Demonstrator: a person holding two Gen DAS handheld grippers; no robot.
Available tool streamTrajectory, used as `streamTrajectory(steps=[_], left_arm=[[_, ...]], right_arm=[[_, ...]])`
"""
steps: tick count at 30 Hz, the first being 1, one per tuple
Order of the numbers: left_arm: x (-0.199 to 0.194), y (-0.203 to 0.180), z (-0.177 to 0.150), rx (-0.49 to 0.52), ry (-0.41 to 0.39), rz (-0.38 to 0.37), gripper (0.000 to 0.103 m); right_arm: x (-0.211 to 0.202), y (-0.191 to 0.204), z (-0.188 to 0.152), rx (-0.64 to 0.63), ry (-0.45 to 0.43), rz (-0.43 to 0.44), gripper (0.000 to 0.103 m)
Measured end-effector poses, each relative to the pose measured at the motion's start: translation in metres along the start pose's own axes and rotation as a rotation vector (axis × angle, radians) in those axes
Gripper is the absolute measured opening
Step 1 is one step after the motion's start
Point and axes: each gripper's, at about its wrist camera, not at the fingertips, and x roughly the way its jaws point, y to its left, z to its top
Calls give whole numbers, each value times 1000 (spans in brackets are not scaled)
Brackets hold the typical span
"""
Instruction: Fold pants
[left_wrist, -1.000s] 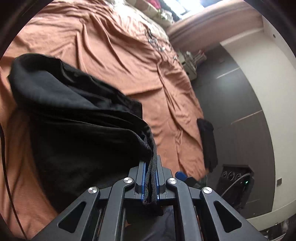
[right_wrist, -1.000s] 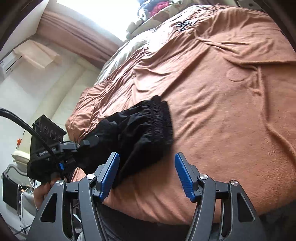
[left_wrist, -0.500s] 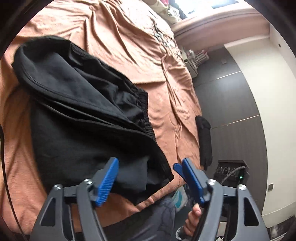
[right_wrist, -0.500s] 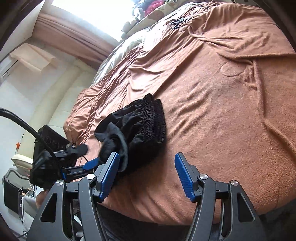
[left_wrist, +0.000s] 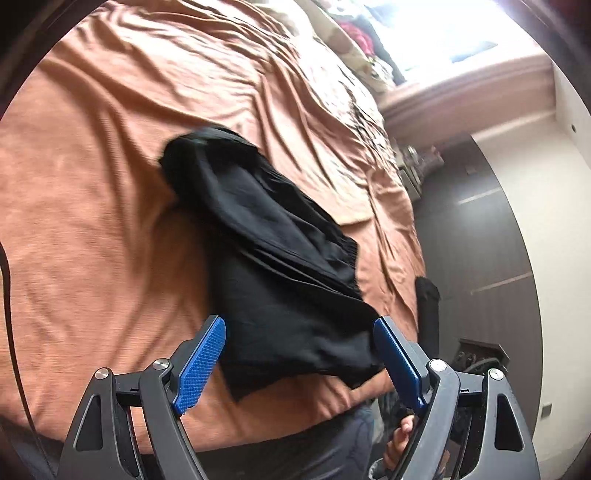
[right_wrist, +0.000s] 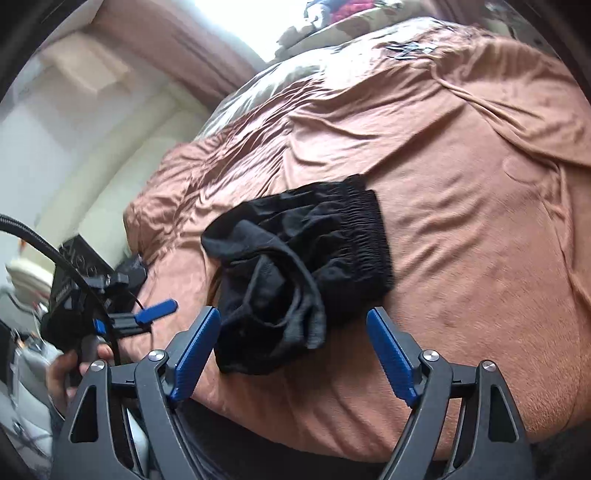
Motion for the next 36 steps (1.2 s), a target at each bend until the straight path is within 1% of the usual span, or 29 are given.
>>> streamTrajectory(steps=[4, 7, 9, 10, 13, 15, 18, 25, 31, 32, 33, 36], left_arm=[[-9, 18, 1, -33, -13, 17, 84], [-11, 30, 2, -66, -12, 11, 84], [-11, 36, 3, -84, -14, 2, 84], [-12, 39, 4, -92, -18, 1, 84], [-10, 46, 11, -109, -29, -3, 84], [-6, 48, 17, -120, -32, -6, 84], [5, 47, 26, -116, -34, -7, 84], [42, 46, 42, -130, 7, -17, 84], [65, 49, 51, -136, 30, -32, 84], [67, 49, 52, -138, 32, -35, 83], [71, 49, 53, -140, 35, -37, 83], [78, 51, 58, -142, 35, -25, 83]], right_arm=[[18, 27, -3, -97, 41, -44, 81], [31, 40, -5, -132, 69, -78, 81], [36, 41, -3, -108, 77, -75, 81], [38, 37, -1, -75, 81, -70, 81], [38, 29, 2, -19, 73, -54, 80], [36, 26, 3, -18, 68, -57, 65], [39, 28, 5, -27, 83, -59, 51], [41, 28, 8, -45, 96, -55, 51], [46, 26, 12, -46, 105, -59, 50], [46, 26, 13, -46, 105, -58, 50], [46, 26, 13, -43, 105, -55, 47], [46, 24, 12, -35, 104, -51, 45]])
